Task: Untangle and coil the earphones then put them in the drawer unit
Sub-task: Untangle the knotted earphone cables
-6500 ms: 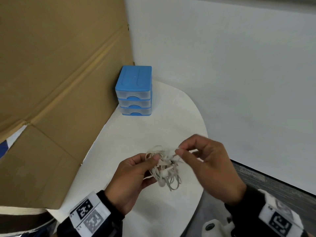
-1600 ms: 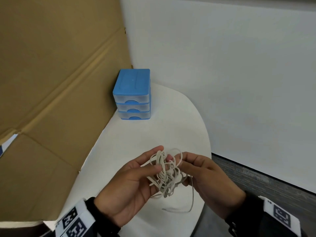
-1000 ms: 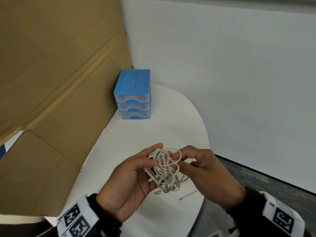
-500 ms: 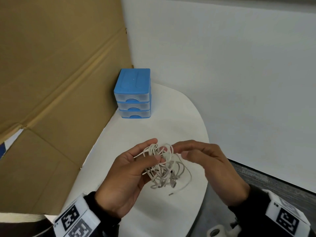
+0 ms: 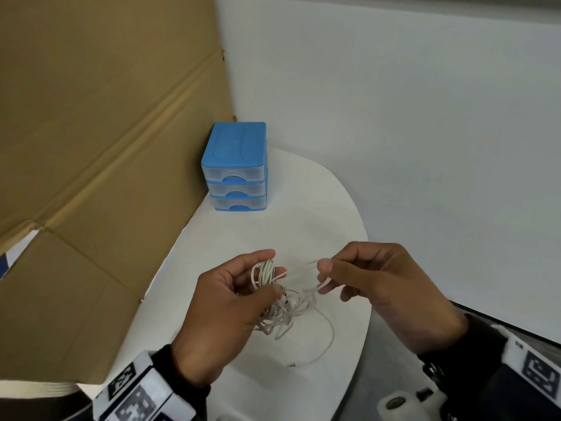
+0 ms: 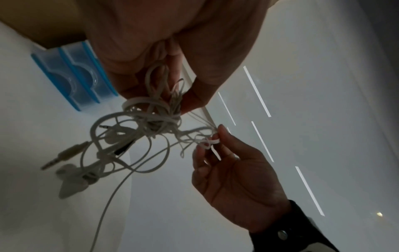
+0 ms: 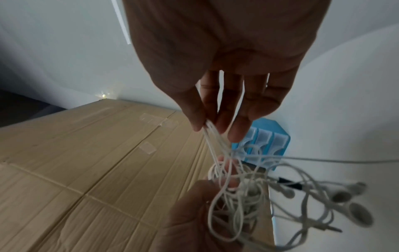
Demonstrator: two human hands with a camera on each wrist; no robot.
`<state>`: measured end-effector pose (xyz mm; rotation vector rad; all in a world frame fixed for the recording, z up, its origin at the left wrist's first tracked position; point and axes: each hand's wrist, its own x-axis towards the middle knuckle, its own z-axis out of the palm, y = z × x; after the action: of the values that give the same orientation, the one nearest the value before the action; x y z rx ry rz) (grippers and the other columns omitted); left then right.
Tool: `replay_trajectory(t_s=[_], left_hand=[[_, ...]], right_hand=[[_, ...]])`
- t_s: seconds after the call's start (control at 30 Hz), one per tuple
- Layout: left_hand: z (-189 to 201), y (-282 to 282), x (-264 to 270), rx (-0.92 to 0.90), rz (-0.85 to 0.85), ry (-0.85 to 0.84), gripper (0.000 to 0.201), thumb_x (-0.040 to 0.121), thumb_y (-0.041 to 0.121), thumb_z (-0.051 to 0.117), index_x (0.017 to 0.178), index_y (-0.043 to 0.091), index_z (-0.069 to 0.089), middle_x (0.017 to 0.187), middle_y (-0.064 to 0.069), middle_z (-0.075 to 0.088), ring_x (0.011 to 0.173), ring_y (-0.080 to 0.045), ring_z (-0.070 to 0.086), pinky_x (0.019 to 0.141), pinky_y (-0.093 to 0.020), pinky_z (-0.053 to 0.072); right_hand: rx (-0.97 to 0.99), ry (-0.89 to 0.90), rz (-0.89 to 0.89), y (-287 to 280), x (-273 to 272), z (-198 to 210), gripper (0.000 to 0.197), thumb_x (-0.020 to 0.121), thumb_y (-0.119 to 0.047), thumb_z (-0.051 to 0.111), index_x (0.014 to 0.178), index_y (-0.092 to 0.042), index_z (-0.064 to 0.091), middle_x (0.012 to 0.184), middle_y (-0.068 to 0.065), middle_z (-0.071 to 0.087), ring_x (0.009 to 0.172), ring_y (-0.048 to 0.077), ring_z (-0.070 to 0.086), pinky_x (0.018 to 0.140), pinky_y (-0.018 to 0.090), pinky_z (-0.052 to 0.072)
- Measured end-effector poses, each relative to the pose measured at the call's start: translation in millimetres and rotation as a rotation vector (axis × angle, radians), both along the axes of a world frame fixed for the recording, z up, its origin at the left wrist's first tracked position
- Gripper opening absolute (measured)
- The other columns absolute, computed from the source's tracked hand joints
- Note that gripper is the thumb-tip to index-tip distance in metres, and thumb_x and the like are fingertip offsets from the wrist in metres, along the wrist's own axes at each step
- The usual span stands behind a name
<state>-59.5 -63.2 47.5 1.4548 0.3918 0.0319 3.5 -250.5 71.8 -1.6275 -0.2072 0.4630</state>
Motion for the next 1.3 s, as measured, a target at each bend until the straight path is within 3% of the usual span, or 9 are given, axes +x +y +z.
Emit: replay_trajectory(t_s=[0.2,0.33,0.47,0.53,0.63,0.77,0.9,1.1,1.3], left_hand=[[6,10,6,0.045,0.026,-0.037,0.035,0.084,-0.006,0.064,0.103,0.023,0.073,0.077,0.001,0.077,0.067,-0.009,0.068,0.06,-0.015,0.051],[10,16,7,0.104,0.044,-0.083,0.026,0.081,0.005,0.073,0.098,0.025,0.076,0.068,0.004,0.071,0.057,-0.012,0.061,0.057,-0.017,0.05],[11,18,5,0.03,-0.092,-0.019,0.024,0.077,0.007,0.076,0.096,0.022,0.077,0.077,-0.005,0.073,0.065,-0.016,0.061,0.061,-0.023,0.051],[9,12,2,0.068,-0.163,-0.01,0.023,0.078,0.006,0.075,0.096,0.02,0.077,0.073,0.0,0.072,0.061,-0.011,0.06,0.059,-0.019,0.05],[9,11,3,0.053,-0.169,0.012,0.023,0.078,0.006,0.076,0.097,0.019,0.077,0.069,0.002,0.07,0.057,-0.009,0.059,0.055,-0.018,0.048],[16,23,11,-0.196,-0.071,0.072,0.035,0.063,0.015,0.076,0.098,0.017,0.077,0.068,-0.006,0.061,0.054,-0.01,0.055,0.047,-0.018,0.04],[18,23,13,-0.269,-0.058,0.037,0.04,0.063,0.014,0.072,0.103,0.012,0.075,0.087,-0.014,0.072,0.057,-0.01,0.061,0.049,-0.018,0.045],[11,4,7,-0.285,-0.124,0.033,0.037,0.074,0.021,0.062,0.108,0.013,0.073,0.095,-0.012,0.076,0.066,-0.014,0.065,0.052,-0.02,0.048],[0,-1,5,-0.173,-0.178,0.031,0.038,0.078,0.03,0.057,0.112,0.02,0.072,0.101,-0.006,0.077,0.091,-0.023,0.072,0.072,-0.027,0.054]], right_hand=[[0.02,-0.023,0.041,-5,2,11,0.033,0.077,-0.025,0.078,0.069,0.004,0.064,0.069,0.011,0.071,0.078,0.029,0.071,0.069,0.027,0.049],[-0.052,-0.039,0.157,-10,3,15,0.028,0.078,-0.006,0.075,0.062,-0.011,0.052,0.05,0.005,0.051,0.051,0.021,0.055,0.057,0.031,0.046],[-0.227,-0.403,-0.256,-18,15,21,0.025,0.085,0.008,0.062,0.07,-0.013,0.059,0.061,0.017,0.06,0.055,0.032,0.057,0.059,0.038,0.045],[-0.016,-0.272,-0.37,-25,23,33,0.025,0.091,0.003,0.055,0.076,-0.014,0.065,0.067,0.014,0.068,0.069,0.027,0.07,0.073,0.041,0.054],[0.097,-0.108,-0.432,-31,29,43,0.024,0.095,-0.019,0.055,0.077,-0.007,0.065,0.045,0.006,0.048,0.044,0.025,0.055,0.065,0.039,0.051],[-0.22,-0.564,-0.633,-37,24,41,0.05,0.083,-0.045,0.069,0.069,-0.001,0.054,0.053,0.021,0.031,0.049,0.028,0.027,0.051,0.03,0.032],[-0.4,-0.495,-0.422,-36,29,30,0.009,0.082,-0.025,0.073,0.083,-0.021,0.065,0.052,0.001,0.054,0.049,0.015,0.047,0.053,0.029,0.043],[0.001,0.078,0.092,-6,7,7,0.06,0.075,-0.005,0.071,0.127,-0.025,0.049,0.081,0.013,0.068,0.053,0.033,0.061,0.064,0.047,0.052],[0.051,0.11,0.086,4,0,4,0.025,0.083,-0.025,0.076,0.102,-0.012,0.066,0.07,0.01,0.059,0.043,0.019,0.038,0.046,0.029,0.043]])
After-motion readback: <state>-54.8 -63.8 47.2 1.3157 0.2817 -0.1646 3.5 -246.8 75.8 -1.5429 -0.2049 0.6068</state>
